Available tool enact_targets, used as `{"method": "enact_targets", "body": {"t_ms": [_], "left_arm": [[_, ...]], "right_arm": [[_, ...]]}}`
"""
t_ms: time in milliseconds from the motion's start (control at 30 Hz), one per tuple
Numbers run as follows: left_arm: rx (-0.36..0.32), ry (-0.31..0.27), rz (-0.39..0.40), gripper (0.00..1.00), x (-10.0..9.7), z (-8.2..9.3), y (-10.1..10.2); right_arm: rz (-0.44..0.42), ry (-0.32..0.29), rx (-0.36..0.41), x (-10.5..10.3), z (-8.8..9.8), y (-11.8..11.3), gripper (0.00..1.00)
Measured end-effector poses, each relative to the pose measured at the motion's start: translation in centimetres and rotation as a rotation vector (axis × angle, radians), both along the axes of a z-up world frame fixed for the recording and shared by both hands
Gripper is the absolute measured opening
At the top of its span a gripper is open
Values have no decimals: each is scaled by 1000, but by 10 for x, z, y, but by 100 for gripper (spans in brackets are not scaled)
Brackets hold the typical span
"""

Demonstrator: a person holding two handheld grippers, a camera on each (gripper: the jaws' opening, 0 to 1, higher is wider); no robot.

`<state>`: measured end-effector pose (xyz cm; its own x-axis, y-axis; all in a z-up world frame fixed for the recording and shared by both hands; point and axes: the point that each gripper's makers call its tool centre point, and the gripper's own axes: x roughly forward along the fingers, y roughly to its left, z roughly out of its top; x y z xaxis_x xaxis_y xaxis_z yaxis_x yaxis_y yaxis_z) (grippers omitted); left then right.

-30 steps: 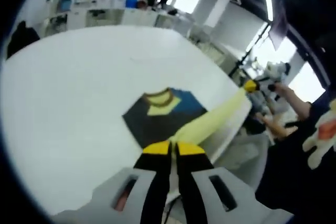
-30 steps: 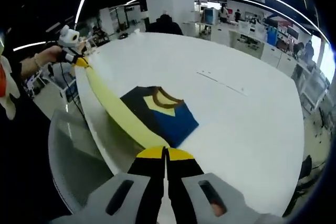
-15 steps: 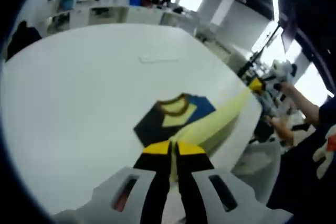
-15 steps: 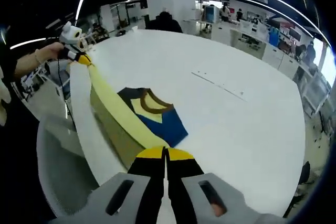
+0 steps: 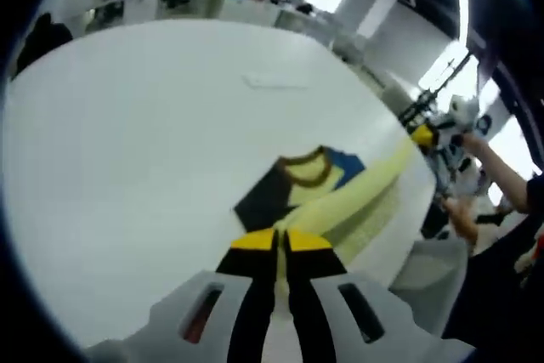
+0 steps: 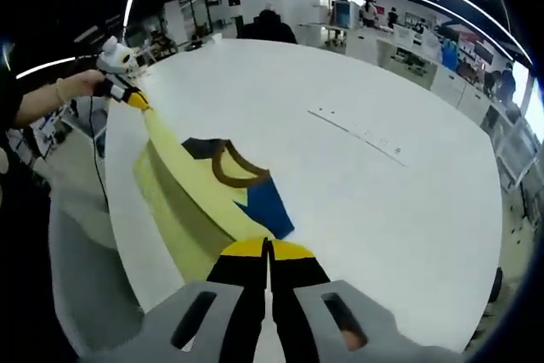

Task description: Fold the garment on the visible template until the final outline fits inside the template.

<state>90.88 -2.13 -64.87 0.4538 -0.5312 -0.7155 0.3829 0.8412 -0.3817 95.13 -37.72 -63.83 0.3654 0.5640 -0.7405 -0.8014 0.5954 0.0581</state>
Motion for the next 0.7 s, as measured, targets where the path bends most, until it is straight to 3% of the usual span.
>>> {"method": "enact_targets", "body": {"t_ms": [700], "left_arm": [[12, 97, 24, 0, 34, -54, 5]], "right_arm": [[-15, 82, -43, 41, -56, 4, 1]]}}
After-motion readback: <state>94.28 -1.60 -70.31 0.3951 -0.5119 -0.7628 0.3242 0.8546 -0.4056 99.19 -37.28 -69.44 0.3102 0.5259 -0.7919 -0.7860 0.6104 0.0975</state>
